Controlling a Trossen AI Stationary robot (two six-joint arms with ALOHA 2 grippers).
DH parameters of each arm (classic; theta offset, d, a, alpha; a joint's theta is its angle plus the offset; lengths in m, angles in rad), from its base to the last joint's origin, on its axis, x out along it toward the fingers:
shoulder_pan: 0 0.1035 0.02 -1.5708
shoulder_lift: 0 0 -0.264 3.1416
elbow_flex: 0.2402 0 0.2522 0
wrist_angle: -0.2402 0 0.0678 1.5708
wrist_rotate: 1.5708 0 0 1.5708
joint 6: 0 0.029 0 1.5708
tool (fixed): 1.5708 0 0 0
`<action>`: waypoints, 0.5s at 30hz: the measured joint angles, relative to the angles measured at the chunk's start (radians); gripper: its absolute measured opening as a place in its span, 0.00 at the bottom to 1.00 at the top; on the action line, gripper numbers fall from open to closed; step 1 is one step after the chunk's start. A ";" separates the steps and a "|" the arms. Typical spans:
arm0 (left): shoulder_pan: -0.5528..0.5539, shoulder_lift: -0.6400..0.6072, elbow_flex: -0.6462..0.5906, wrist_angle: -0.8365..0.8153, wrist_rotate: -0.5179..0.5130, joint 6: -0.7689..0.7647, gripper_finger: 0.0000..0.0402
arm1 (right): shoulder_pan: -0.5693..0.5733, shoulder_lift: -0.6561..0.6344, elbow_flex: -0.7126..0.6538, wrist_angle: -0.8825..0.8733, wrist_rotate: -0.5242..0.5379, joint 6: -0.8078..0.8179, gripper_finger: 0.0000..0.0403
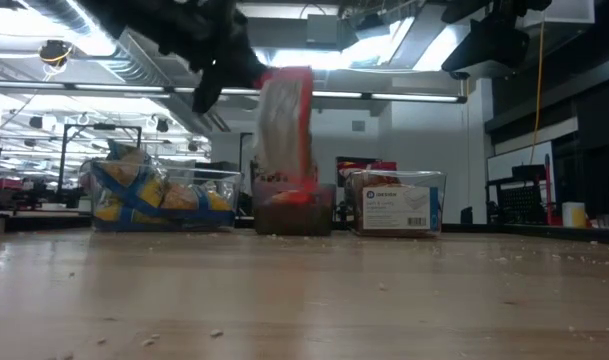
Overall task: Sort Maruchan noodles
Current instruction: Put the orange noodle pack into the black bin
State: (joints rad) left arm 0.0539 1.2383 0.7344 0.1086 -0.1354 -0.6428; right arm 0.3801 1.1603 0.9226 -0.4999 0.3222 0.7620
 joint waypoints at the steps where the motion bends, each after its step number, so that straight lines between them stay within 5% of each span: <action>1: 0.010 -0.007 0.003 0.011 -0.010 0.008 0.02 | 0.000 0.000 0.000 0.001 0.000 0.000 0.69; 15: 0.277 0.048 0.136 0.134 -0.112 0.235 0.01 | -0.001 0.000 0.000 0.002 0.029 -0.001 0.69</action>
State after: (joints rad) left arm 0.3304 1.2864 0.8707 0.2427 -0.2470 -0.4081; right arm 0.3794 1.1606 0.9226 -0.4984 0.3508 0.7609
